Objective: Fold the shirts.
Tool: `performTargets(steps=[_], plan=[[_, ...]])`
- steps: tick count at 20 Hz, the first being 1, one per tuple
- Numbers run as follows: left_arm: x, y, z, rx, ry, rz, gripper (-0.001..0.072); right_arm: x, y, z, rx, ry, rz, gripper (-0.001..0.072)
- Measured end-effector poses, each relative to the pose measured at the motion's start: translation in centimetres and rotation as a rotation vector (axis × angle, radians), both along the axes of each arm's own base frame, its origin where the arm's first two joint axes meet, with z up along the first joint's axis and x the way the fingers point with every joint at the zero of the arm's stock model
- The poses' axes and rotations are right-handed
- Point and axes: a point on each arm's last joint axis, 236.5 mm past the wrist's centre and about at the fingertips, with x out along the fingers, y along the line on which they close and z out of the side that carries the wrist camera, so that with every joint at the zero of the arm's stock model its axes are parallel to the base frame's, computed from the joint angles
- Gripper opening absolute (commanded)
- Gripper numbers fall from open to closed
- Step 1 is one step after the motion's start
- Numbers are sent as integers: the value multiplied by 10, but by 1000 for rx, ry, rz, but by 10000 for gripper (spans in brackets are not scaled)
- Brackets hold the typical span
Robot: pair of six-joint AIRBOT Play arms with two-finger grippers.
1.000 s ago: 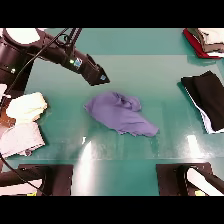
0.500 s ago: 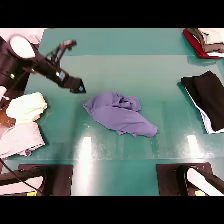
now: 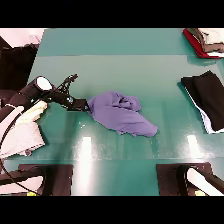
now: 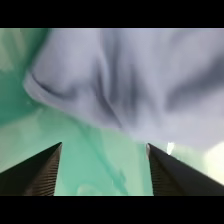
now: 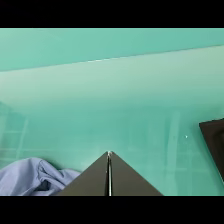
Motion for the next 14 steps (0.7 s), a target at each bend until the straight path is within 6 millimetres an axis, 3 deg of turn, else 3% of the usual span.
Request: performTargets(steps=[4, 8, 10, 12, 13, 14], plan=[[21, 4, -7, 1, -63, 82, 625, -3, 1, -4, 0, 19, 7, 15], [25, 2, -20, -10, -43, 112, 618, -5, 2, -6, 0, 32, 12, 14], [26, -1, -22, -25, -34, 124, 295, -6, 3, -7, -1, 36, 14, 14], [30, -3, -22, -39, -39, 142, 68, -7, 3, -9, 0, 45, 18, 14], [33, -3, -21, -46, -44, 150, 23, -8, 4, -11, 1, 56, 22, 15], [34, -4, -20, -49, -48, 154, 23, -10, 5, -16, 4, 74, 26, 15]])
